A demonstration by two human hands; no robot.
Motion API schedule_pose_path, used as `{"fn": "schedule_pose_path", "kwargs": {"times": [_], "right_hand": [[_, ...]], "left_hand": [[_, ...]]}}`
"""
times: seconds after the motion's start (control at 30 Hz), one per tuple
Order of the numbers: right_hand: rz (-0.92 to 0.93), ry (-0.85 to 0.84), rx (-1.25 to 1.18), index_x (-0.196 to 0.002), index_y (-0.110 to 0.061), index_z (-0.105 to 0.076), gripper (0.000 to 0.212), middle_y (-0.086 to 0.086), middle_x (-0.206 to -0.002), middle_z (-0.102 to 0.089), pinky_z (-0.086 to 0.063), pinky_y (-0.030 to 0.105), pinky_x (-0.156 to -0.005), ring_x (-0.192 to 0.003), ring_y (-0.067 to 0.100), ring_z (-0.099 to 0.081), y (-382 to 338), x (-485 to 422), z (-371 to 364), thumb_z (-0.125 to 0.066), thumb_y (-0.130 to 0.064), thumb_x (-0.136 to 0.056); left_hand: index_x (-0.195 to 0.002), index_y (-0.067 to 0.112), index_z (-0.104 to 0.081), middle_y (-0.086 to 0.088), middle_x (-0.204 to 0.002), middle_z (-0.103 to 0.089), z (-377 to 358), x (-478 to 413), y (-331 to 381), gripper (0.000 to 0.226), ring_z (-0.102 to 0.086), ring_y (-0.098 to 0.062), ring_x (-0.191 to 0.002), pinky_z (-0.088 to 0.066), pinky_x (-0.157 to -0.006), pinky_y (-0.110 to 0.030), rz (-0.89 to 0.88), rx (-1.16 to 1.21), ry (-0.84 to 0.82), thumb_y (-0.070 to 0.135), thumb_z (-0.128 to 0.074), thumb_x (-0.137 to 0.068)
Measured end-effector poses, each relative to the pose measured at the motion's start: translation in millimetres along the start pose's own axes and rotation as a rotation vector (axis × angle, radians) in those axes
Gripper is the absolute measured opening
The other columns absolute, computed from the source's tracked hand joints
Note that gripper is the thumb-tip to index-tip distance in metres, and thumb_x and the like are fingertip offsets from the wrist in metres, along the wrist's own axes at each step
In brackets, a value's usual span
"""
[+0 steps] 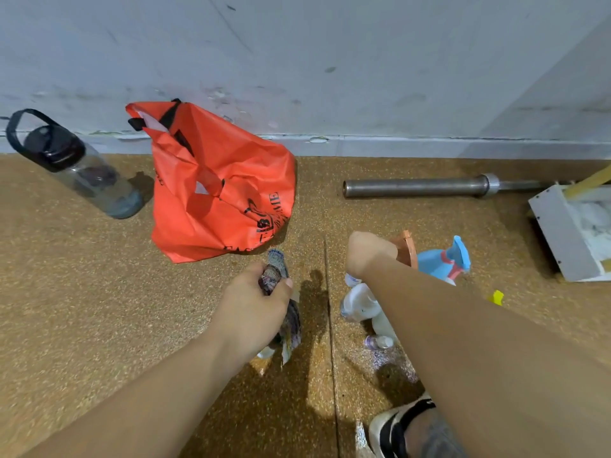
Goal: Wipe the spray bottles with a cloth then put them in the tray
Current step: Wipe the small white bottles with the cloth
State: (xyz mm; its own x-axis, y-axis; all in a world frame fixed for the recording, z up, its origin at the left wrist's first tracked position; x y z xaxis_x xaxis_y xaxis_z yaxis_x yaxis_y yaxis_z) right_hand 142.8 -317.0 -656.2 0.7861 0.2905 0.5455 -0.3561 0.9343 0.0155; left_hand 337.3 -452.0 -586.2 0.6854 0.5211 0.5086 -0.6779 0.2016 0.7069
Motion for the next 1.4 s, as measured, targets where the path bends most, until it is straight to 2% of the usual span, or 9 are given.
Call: {"fn": "schedule_pose_path", "kwargs": {"times": [0.2,0.4,0.53,0.67,0.77,0.9,1.13,1.23,1.4], "right_hand": [[0.032,-0.002,0.124,-0.087,-0.014,-0.063,0.012,0.001,-0.086,-0.065,-0.057,0.035,-0.086,-0.088,0.024,-0.066,-19,13,8,-0.056,-0.005,-0.091],[0.165,0.063,0.334,-0.123,-0.01,-0.063,0.033,0.012,-0.122,-0.063,-0.049,0.045,-0.098,-0.117,0.031,-0.057,-52,48,-3,-0.061,-0.015,-0.091],[0.269,0.039,0.263,-0.111,-0.013,-0.067,0.021,0.01,-0.116,-0.067,-0.05,0.04,-0.09,-0.108,0.03,-0.062,-85,89,-20,-0.058,-0.015,-0.092],[0.374,-0.103,0.183,-0.099,-0.017,-0.059,0.01,0.003,-0.103,-0.066,-0.046,0.033,-0.074,-0.092,0.028,-0.063,-112,122,-49,-0.058,-0.027,-0.095],[0.289,-0.227,0.031,-0.095,-0.017,-0.059,0.015,0.003,-0.092,-0.062,-0.044,0.032,-0.07,-0.092,0.029,-0.065,-106,124,-88,-0.058,-0.031,-0.089],[0.064,-0.299,-0.48,-0.093,-0.018,-0.054,0.029,0.005,-0.091,-0.064,-0.048,0.036,-0.067,-0.094,0.032,-0.069,-93,122,-144,-0.065,-0.043,-0.086],[0.126,-0.159,-0.569,-0.125,-0.027,-0.06,0.033,-0.005,-0.102,-0.062,-0.042,0.017,-0.068,-0.084,0.015,-0.059,-108,111,-186,-0.068,-0.032,-0.094],[0.122,-0.05,-0.655,-0.109,-0.012,-0.058,0.01,-0.002,-0.086,-0.053,-0.038,0.012,-0.056,-0.069,0.011,-0.048,-113,102,-181,-0.058,-0.011,-0.099],[0.132,0.003,-0.641,-0.082,-0.024,-0.053,0.022,0.004,-0.092,-0.054,-0.039,0.027,-0.064,-0.072,0.017,-0.05,-113,97,-185,-0.057,-0.007,-0.095]], "left_hand": [[-0.102,0.02,-0.065,-0.005,-0.087,-0.077,13,4,-6,0.013,-0.073,-0.028,-0.082,-0.059,-0.078,-0.04,0.004,0.018,-0.015,0.033,-0.061,-0.101],[-0.105,0.013,-0.061,-0.002,-0.072,-0.066,35,16,-18,0.017,-0.057,-0.015,-0.056,-0.041,-0.043,-0.016,-0.009,-0.026,-0.016,0.03,-0.061,-0.103],[-0.104,0.015,-0.062,-0.006,-0.087,-0.071,52,27,-31,0.013,-0.066,-0.022,-0.075,-0.045,-0.054,-0.023,0.002,-0.029,-0.013,0.028,-0.061,-0.103],[-0.102,0.011,-0.059,-0.003,-0.081,-0.063,59,37,-49,0.014,-0.06,-0.016,-0.069,-0.042,-0.054,-0.023,0.016,-0.079,-0.04,0.025,-0.061,-0.103],[-0.106,0.016,-0.059,-0.001,-0.085,-0.064,61,39,-62,0.012,-0.063,-0.02,-0.08,-0.05,-0.068,-0.028,0.028,-0.112,-0.067,0.027,-0.062,-0.102],[-0.107,0.018,-0.059,-0.005,-0.085,-0.066,63,40,-73,0.013,-0.065,-0.026,-0.077,-0.05,-0.067,-0.031,0.057,-0.176,-0.106,0.03,-0.062,-0.102],[-0.105,0.017,-0.06,-0.008,-0.095,-0.07,64,33,-78,0.017,-0.07,-0.03,-0.093,-0.059,-0.088,-0.042,0.108,-0.239,-0.125,0.032,-0.065,-0.099],[-0.1,0.021,-0.06,-0.006,-0.097,-0.074,63,30,-79,0.021,-0.072,-0.029,-0.094,-0.06,-0.089,-0.044,0.117,-0.234,-0.133,0.04,-0.064,-0.092],[-0.097,0.022,-0.059,-0.004,-0.098,-0.078,63,28,-80,0.023,-0.075,-0.024,-0.096,-0.061,-0.089,-0.045,0.127,-0.183,-0.145,0.043,-0.062,-0.088]]}}
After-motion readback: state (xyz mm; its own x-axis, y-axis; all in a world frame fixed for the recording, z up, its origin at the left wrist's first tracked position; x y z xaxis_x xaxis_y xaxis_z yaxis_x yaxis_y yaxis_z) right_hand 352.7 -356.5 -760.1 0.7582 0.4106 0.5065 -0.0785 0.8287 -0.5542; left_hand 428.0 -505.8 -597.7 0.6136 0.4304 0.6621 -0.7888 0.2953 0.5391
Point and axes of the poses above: each hand's wrist, its own x-axis away from the middle knuckle, its own z-axis out of the back of the hand, y = z × x, the point moved 6 cm from there along -x, towards the middle knuckle
